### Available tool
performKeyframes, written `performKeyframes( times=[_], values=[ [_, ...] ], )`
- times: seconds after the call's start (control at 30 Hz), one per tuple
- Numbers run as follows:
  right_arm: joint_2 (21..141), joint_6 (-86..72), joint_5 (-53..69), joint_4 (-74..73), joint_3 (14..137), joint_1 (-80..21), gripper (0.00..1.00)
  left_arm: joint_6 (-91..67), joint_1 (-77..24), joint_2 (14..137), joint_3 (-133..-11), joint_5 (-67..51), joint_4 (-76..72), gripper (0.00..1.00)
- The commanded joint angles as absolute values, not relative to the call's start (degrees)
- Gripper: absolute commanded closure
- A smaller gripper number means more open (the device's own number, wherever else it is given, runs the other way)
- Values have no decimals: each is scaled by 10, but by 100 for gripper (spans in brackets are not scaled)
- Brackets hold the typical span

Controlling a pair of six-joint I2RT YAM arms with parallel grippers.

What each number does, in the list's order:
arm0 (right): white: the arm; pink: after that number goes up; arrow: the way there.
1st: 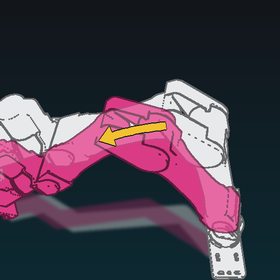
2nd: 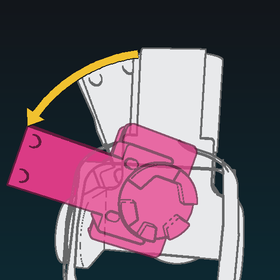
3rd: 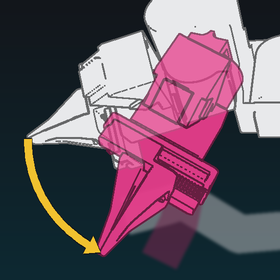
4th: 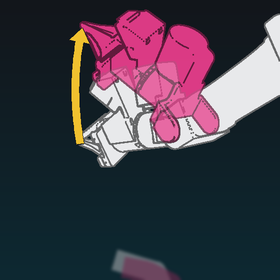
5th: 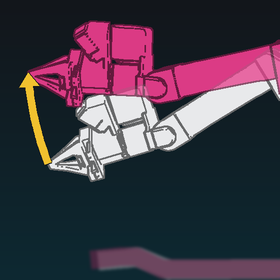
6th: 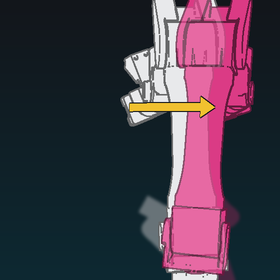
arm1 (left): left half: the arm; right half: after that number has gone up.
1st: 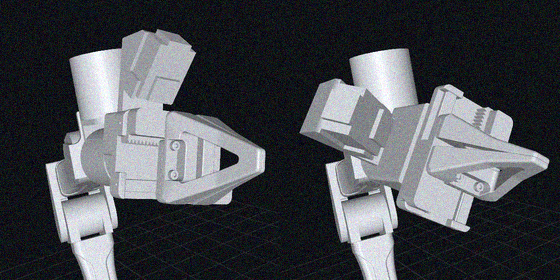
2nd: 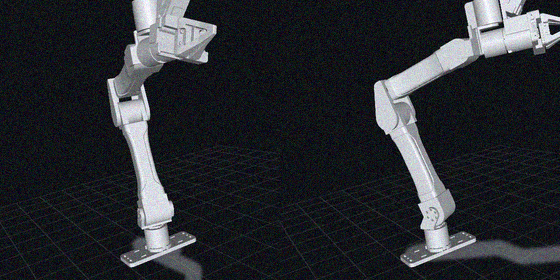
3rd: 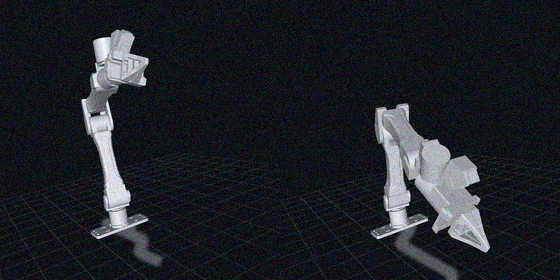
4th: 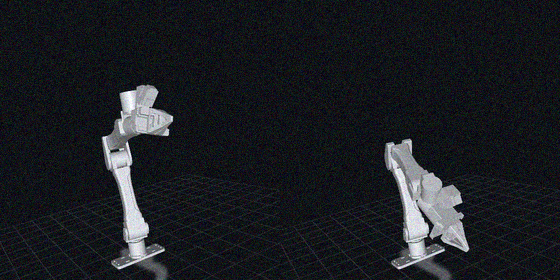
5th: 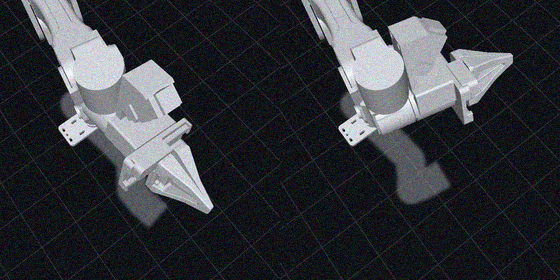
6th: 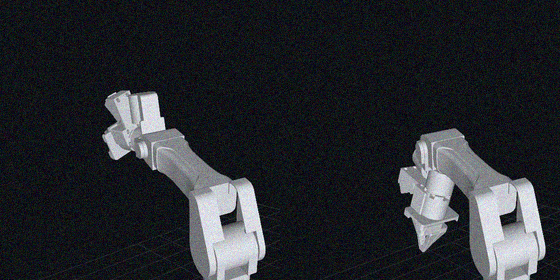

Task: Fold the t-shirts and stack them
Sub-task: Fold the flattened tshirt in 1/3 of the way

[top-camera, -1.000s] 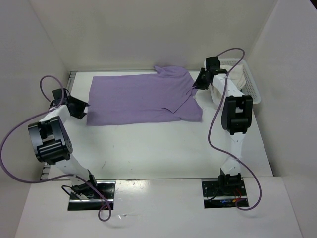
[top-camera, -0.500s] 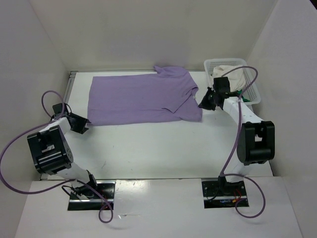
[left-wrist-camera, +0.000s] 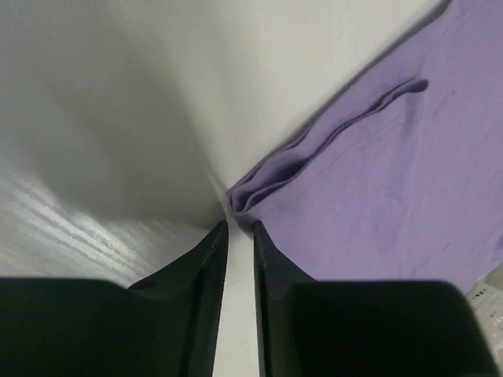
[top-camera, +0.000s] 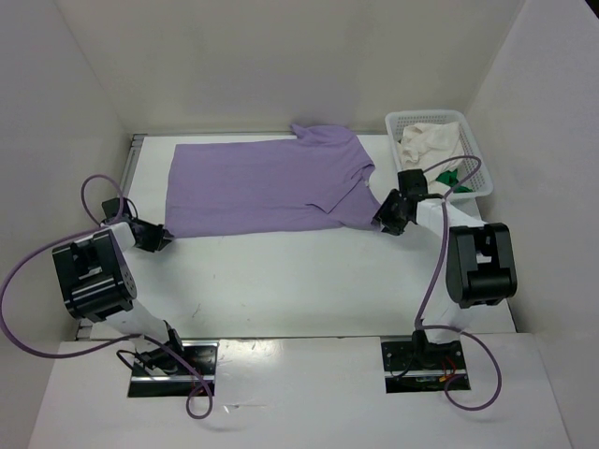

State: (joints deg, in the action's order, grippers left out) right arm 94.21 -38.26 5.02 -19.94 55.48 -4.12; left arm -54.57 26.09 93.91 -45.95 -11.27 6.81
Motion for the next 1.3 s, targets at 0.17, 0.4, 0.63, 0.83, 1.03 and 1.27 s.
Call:
performKeyframes(
  times=[0.17,0.4,0.63,0.83,1.03,1.27],
  values=[
    [991,-433,-3,-111,550,-47,63,-555,264,967,-463,-112,34,91],
    [983,-439,-24,-112,556,-47,97,-528,264,967,-474,-85,60,100],
    [898,-427,-52,-196,516,-47,98,-496,269,915,-457,-54,115,100],
    [825,-422,-35,-270,473,-41,98,-456,310,836,-419,-48,188,100],
    [761,-440,15,-351,468,-35,98,-455,323,741,-414,-58,289,90],
    [687,-435,40,-402,495,-14,45,-462,323,713,-438,-83,335,0]
  ],
)
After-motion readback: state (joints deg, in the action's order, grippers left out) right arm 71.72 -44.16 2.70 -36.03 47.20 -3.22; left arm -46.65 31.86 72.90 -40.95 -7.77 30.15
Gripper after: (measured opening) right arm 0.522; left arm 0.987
